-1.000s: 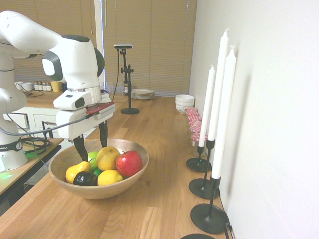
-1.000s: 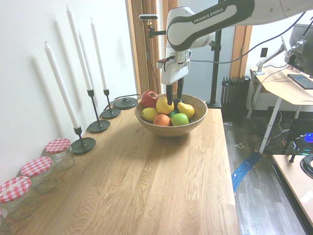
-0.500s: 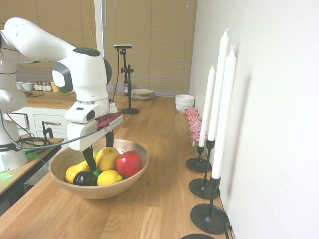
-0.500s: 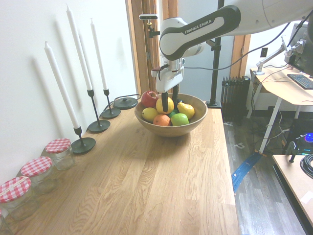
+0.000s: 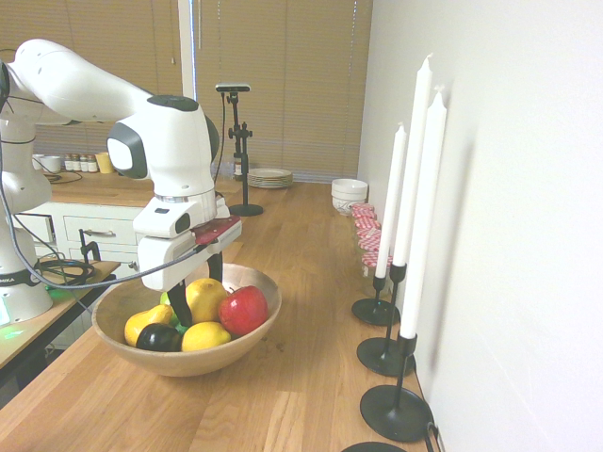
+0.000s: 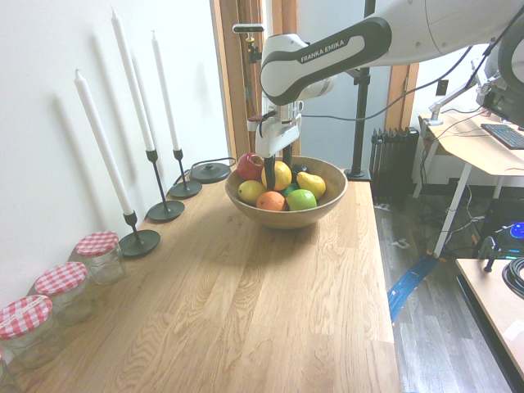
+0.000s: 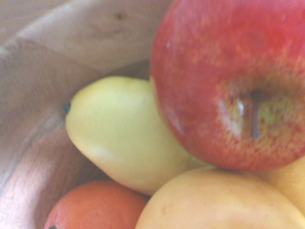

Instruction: Take pear out of the basket

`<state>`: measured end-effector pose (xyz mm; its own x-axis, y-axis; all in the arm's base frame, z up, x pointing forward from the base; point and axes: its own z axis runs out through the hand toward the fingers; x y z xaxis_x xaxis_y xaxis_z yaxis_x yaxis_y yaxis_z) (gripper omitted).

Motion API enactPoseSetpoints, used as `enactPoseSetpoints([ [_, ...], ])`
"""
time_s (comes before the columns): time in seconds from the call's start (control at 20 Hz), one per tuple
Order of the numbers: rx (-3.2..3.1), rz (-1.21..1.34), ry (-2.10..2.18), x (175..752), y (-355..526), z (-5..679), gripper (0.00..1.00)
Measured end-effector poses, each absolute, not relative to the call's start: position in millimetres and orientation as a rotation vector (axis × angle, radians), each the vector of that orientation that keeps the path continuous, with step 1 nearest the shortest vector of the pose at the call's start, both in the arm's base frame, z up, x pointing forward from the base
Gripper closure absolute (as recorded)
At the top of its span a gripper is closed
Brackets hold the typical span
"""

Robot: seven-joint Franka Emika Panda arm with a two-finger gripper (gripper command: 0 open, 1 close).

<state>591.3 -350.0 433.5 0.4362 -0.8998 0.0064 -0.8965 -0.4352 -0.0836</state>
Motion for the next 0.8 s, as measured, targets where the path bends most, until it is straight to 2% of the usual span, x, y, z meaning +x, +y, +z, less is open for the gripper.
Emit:
enactPoseSetpoints([
  [0.45,-2.613,-0.099,1.611,597,-344,442,1.0],
  [0.8,-2.696,-0.242,1.434,605,-250,539,1.0],
])
